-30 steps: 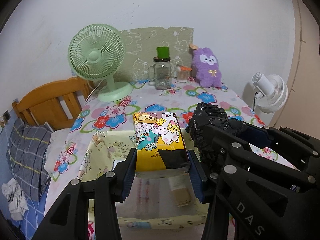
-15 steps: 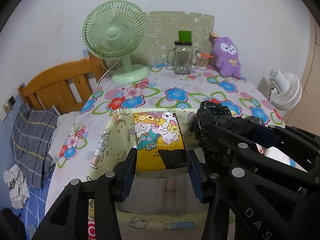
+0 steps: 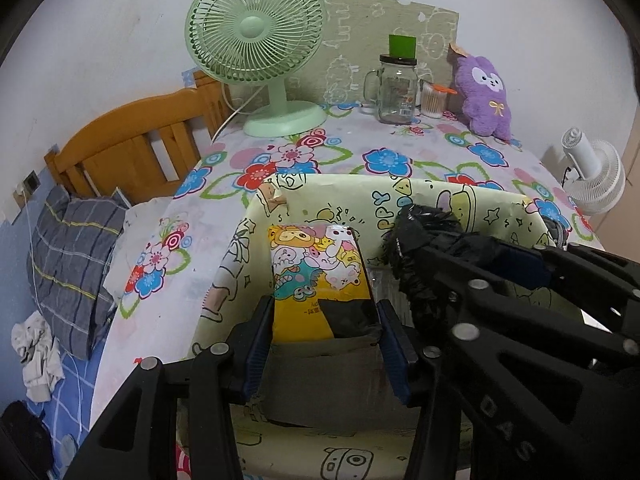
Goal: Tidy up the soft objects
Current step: 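Open both grippers to drop the yellow package and black bag into the gift box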
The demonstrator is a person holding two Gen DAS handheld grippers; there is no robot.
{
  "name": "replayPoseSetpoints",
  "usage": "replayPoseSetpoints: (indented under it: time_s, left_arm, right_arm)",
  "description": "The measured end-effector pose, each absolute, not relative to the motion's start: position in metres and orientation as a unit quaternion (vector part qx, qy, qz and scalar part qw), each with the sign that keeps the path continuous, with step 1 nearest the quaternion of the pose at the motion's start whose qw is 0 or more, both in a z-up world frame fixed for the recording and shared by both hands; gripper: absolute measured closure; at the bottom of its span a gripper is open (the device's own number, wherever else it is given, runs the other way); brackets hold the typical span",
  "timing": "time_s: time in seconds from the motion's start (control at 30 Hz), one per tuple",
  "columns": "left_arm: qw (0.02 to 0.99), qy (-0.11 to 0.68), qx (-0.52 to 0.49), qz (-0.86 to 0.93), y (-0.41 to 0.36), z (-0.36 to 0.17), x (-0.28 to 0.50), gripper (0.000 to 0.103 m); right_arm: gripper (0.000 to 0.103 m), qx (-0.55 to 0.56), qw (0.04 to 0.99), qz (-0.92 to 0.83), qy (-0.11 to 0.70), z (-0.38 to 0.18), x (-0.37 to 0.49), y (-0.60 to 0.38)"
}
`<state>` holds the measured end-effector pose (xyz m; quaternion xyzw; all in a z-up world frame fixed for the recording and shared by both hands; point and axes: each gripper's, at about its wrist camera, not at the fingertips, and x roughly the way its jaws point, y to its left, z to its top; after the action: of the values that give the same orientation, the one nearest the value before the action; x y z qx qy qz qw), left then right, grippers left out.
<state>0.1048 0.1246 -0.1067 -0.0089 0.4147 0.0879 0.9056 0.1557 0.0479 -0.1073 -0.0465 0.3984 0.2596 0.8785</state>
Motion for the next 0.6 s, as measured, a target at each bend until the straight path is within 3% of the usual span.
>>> replayPoseSetpoints:
  time_s: [0.17, 0.3, 0.4, 0.6]
  left_arm:
    - [0.905, 0.418, -0.010, 0.082, 0.1252, -0.1071, 0.1063, 0.047]
    - [0.908, 0.413, -0.019, 0.072, 0.1242, -0.1053, 0.1055, 0.026]
    - [0.907, 0.414, -0.028, 0.068, 0.1242, -0.1044, 0.1056, 0.023]
    - [0.906, 0.417, -0.026, 0.073, 0.1196, -0.1030, 0.1051, 0.020]
  right_arm:
    - [0.067, -0.039, 0.874, 0.266, 0.406, -0.1097, 0.1597, 0.0486]
    - [0.059, -0.037, 0.872, 0.269, 0.409, -0.1094, 0.1601, 0.0478]
    - [0.044, -0.041, 0.874, 0.267, 0.403, -0.1074, 0.1583, 0.0474]
    - [0.037, -0.047, 0.880, 0.259, 0.394, -0.1025, 0.1553, 0.0417]
